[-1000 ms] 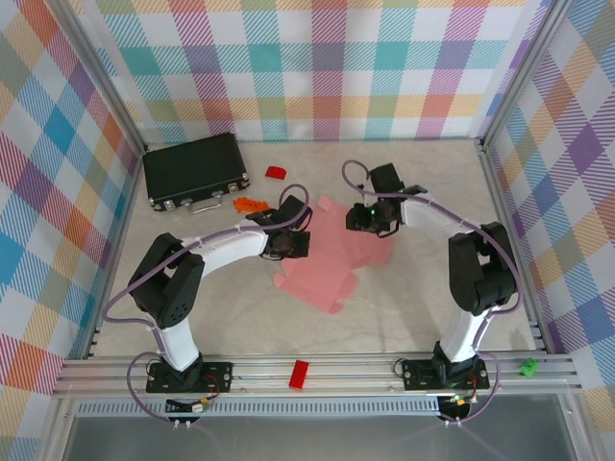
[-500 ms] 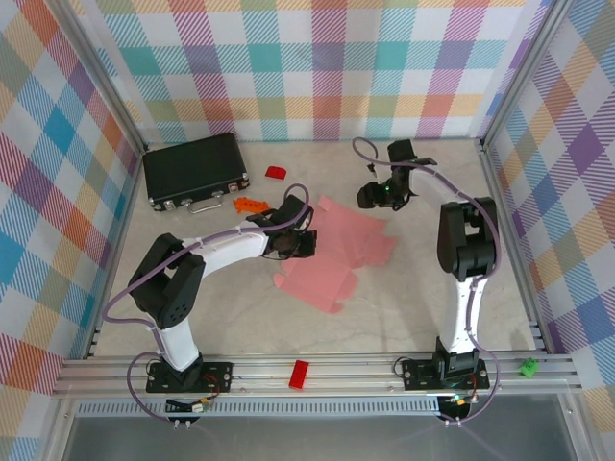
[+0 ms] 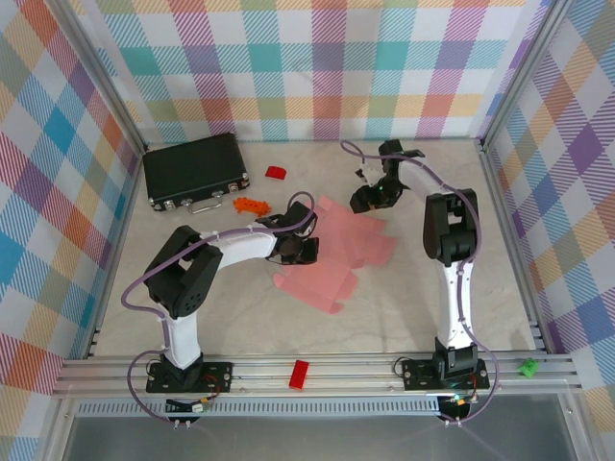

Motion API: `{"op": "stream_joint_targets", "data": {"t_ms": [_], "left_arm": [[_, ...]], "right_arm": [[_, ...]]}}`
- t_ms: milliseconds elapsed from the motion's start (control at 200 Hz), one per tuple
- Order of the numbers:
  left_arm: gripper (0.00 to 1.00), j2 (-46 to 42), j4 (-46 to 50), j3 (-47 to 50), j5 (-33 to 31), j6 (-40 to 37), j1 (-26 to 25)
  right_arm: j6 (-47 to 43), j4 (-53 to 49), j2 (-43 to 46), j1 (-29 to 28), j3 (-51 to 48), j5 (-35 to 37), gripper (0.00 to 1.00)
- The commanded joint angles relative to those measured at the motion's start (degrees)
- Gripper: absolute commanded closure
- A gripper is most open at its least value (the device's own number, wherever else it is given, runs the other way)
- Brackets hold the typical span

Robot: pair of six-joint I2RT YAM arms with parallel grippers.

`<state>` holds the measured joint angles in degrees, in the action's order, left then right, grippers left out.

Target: Fold the paper box

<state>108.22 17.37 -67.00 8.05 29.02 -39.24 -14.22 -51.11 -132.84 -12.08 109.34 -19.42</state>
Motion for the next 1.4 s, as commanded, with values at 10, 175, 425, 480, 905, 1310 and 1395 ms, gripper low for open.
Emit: {"op": "stream_joint_targets", "data": {"t_ms": [10, 175, 425, 480, 905, 1310, 1395], "left_arm": [[1.00, 0.5, -0.2, 0.3, -0.1, 1.0, -0.4], [1.00, 0.8, -0.2, 0.6, -0.1, 1.2, -0.3], [1.00, 1.3, -0.3, 0.8, -0.2, 1.4, -0.4], [1.00, 1.3, -0.4, 0.9, -0.1, 1.5, -0.4], [1.00, 1.4, -0.5, 1.0, -0.2, 1.5, -0.4], [1.00, 2.6, -0.4, 1.2, -1.4, 1.5, -0.4], [1.00, 2.8, -0.3, 1.3, -1.4, 1.5, -0.4]], "right_arm": [[-2.7, -4.7, -1.8, -0.3, 2.3, -2.2, 0.37], [-3.4, -6.8, -3.6, -0.3, 4.2, -3.1, 0.37], [-4.5, -8.4, -4.2, -1.0, 4.5, -4.2, 0.38], [-4.8, -8.7, -4.1, -1.3, 4.5, -3.8, 0.40], [-6.0, -9.7, -1.3, -2.6, 4.5, -4.1, 0.51], [-8.2, -11.8, 3.1, -3.8, 3.9, -6.1, 0.58], [-8.3, -11.3, 3.5, -4.1, 3.5, -5.2, 0.60]]}}
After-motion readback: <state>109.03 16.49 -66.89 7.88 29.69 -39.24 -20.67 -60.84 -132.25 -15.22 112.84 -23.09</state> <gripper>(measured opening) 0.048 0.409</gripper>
